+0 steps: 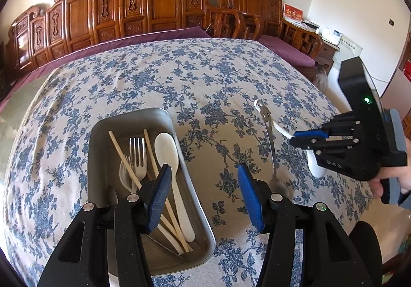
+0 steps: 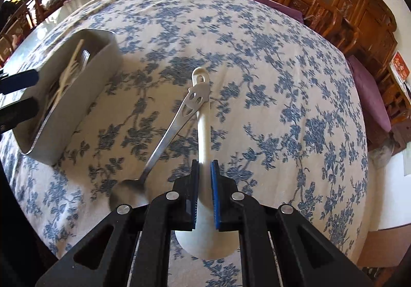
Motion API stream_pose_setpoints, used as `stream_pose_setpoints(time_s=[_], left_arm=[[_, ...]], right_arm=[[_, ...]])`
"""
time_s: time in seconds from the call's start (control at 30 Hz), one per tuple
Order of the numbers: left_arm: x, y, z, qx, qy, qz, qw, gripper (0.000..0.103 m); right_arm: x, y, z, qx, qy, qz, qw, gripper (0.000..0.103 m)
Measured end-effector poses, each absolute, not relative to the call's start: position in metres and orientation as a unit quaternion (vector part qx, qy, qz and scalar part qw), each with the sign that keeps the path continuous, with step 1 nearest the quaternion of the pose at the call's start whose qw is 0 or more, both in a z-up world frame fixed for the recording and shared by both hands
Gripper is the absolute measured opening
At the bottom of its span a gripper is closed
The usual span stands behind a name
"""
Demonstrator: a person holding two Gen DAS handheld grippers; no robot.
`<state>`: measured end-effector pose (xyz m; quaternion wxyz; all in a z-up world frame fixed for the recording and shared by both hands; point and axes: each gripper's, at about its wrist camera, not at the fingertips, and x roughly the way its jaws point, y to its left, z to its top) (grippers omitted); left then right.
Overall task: Organize utensils
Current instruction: 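Lift the white ladle with the right gripper while the left grasps the smiley metal spoon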
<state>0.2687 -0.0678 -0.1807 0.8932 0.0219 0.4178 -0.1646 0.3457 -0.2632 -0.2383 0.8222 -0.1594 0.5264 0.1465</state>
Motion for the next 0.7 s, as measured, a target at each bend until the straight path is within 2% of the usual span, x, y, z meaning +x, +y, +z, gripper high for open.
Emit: stream_pose_setpoints(time_s=[0.47,0.53,0.7], left_arm=[[0.265,-0.121,-0.192,0.038,0.428,-0.197,0.881,0.051],[0.266,-0.133,-0.195,0.050,0.433,-0.202,0.877,0.044],[0.277,-0.160,-0.210,0.069,0.456,-0.215,0.861,0.037]], right_arm=[[0.357,-0.310,-0.273,-0.121,0.547,0.102,0.822,0.011],[0.358,-0.318,-0.272,-0.110,0.544,0.105,0.825,0.011],[0.350,-0.338,-0.269,-0.095,0.536,0.111,0.832,0.011]])
